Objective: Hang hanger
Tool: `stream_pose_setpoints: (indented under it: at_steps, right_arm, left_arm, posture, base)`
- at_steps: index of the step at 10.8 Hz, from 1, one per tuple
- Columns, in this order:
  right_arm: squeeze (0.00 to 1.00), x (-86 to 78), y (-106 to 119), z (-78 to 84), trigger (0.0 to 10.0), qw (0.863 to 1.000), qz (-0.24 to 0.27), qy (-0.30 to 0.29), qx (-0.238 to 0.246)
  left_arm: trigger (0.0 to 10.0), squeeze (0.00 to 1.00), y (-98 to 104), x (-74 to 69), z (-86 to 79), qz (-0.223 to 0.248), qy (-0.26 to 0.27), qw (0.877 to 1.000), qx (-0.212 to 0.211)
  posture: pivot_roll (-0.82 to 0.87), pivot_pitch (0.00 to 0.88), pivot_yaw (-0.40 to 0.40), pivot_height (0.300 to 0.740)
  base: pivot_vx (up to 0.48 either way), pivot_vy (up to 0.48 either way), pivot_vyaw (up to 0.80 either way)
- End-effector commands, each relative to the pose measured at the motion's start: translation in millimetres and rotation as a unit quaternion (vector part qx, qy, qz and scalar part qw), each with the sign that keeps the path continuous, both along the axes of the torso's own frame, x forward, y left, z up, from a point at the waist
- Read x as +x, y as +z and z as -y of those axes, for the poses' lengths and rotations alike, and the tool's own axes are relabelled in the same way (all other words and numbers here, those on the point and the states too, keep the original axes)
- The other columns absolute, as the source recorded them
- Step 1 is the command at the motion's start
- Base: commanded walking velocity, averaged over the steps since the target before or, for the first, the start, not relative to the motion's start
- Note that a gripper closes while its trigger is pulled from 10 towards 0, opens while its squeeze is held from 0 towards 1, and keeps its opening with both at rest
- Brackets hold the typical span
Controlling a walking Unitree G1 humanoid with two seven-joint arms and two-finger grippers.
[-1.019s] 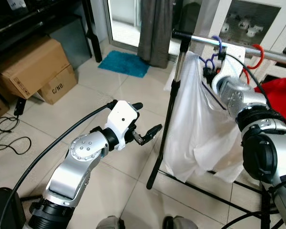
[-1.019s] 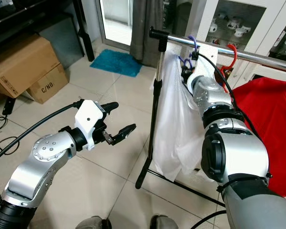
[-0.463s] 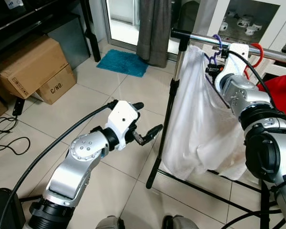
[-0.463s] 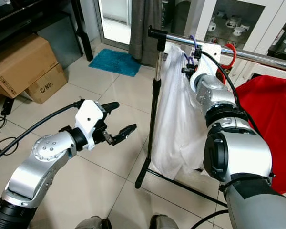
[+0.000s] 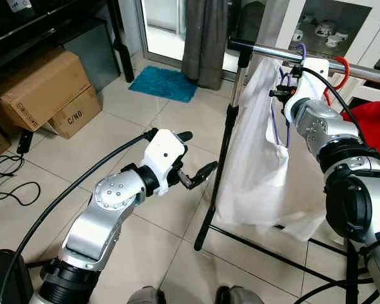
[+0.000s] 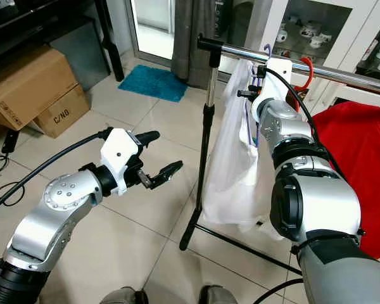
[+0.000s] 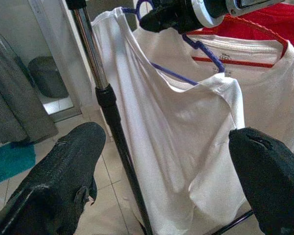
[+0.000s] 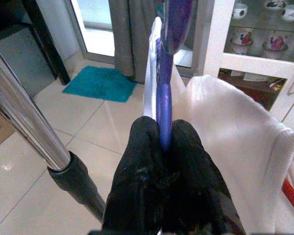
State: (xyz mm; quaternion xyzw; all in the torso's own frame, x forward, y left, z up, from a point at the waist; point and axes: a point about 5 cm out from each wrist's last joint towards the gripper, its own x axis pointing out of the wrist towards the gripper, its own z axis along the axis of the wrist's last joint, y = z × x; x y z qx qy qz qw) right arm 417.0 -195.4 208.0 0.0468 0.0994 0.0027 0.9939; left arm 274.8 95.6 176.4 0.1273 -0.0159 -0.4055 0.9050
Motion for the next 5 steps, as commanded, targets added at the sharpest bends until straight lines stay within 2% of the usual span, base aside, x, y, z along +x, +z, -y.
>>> stream_pose_setpoints:
  at_steps: [1,5]
  right_arm:
    - [0.00,1.7,10.1,2.3,0.0,1.000,0.012,-0.001,-0.004]
    - [0.00,0.5,5.1,2.3,0.0,1.000,-0.004,0.015,-0.022]
  left_arm:
    - [10.0,0.00,2.2,1.7,-2.9,0.005,0.006,1.000,0.002]
    - [10.0,0.00,0.7,1.7,-1.4,0.004,0.004,1.000,0.003]
  posture:
    - [-0.02,0.111,0.018,0.740]
    - [-0.02,0.112,0.020,0.740]
  base:
    - [0.000,0.000,0.00]
    - [0.000,0.000,0.00]
